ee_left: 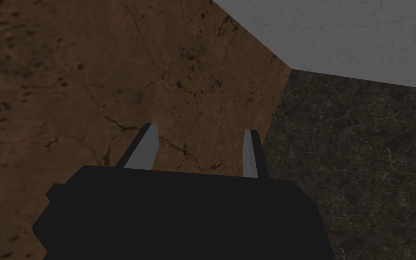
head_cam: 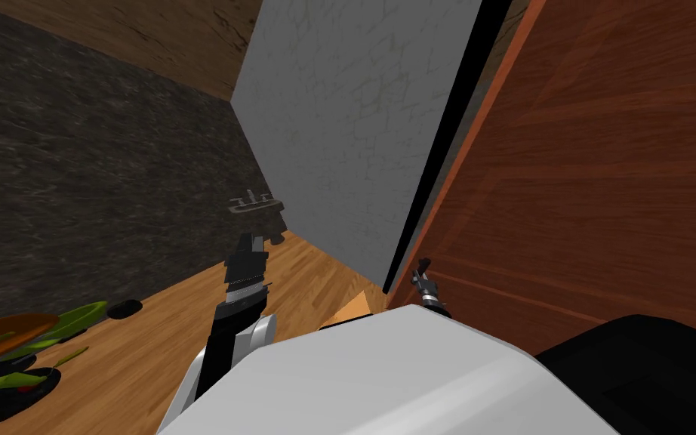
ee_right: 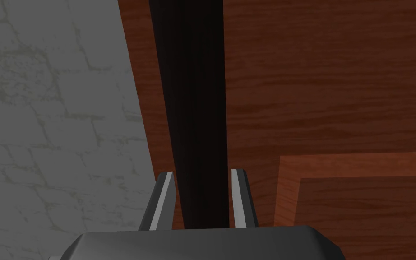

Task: Pull the door open

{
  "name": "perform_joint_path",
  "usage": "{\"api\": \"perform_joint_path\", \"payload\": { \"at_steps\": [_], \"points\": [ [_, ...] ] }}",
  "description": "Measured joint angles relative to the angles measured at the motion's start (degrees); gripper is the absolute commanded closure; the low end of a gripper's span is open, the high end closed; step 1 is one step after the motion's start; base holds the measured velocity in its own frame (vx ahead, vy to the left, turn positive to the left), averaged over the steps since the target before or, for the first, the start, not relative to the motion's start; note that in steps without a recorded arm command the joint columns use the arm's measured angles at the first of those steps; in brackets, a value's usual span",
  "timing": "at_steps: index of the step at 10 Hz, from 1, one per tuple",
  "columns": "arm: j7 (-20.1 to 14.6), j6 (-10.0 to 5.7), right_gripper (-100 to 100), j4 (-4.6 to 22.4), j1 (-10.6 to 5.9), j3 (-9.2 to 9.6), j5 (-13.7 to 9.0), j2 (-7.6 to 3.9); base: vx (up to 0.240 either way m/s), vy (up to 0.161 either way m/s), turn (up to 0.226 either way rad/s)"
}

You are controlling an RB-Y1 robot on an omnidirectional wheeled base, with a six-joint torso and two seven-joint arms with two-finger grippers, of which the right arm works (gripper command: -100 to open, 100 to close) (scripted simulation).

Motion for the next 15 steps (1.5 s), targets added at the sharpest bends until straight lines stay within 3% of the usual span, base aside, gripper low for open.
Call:
{"api": "perform_joint_path", "payload": {
  "at_steps": [2,4,7,8,15],
  "points": [
    [-0.9,-0.54,100,-0.2,-0.05,1.30,0.8,-0.63,-0.233,-0.009,0.066],
    [-0.7,-0.52,100,-2.5,1.23,2.51,1.4,-1.11,-0.231,0.036,0.053],
    [-2.8,-1.79,100,-2.3,1.67,5.33,3.1,-2.31,-0.216,0.015,0.041],
    [-2.9,-1.69,100,-2.3,1.83,5.66,3.3,-2.16,-0.155,0.008,0.059],
    [-5.2,-4.18,100,-5.1,3.67,11.12,6.5,-4.78,-0.208,-0.025,0.052]
  ]
}}
